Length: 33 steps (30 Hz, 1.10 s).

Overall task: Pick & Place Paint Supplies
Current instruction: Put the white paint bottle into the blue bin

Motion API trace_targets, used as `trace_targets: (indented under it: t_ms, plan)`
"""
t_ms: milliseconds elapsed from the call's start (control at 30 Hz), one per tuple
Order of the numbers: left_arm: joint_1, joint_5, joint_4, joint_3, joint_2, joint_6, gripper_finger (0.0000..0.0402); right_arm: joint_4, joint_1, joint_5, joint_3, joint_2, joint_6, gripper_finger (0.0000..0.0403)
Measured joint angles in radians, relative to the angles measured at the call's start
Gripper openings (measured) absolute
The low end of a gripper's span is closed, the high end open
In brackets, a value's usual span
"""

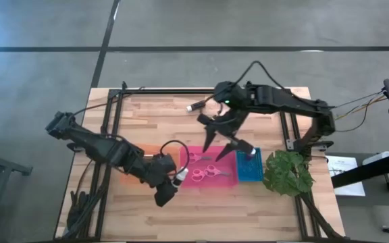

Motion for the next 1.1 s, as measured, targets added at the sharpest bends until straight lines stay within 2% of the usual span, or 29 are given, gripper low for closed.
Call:
trace_targets:
  t_ms: [167, 333, 567, 1100]
  plan:
    - [0.023, 0.020, 0.009, 0.000, -0.001, 0.054, 0.0129, -0.062, 0.014, 0.007, 0.152, 0.105, -0.004, 0.0228]
    - [0.037, 0.015, 0.088, 0.000, -0.002, 0.077, 0.0129, -0.074, 0.015, 0.010, 0.221, 0.168, 0.000, 0.0228]
    - [0.043, -0.029, 0.207, 0.000, -0.012, 0.108, 0.0129, -0.074, 0.015, 0.018, 0.204, 0.181, 0.007, 0.0228]
    - [0.088, -0.055, 0.280, 0.000, -0.016, 0.141, 0.0129, -0.053, 0.030, 0.036, 0.198, 0.178, 0.000, 0.0228]
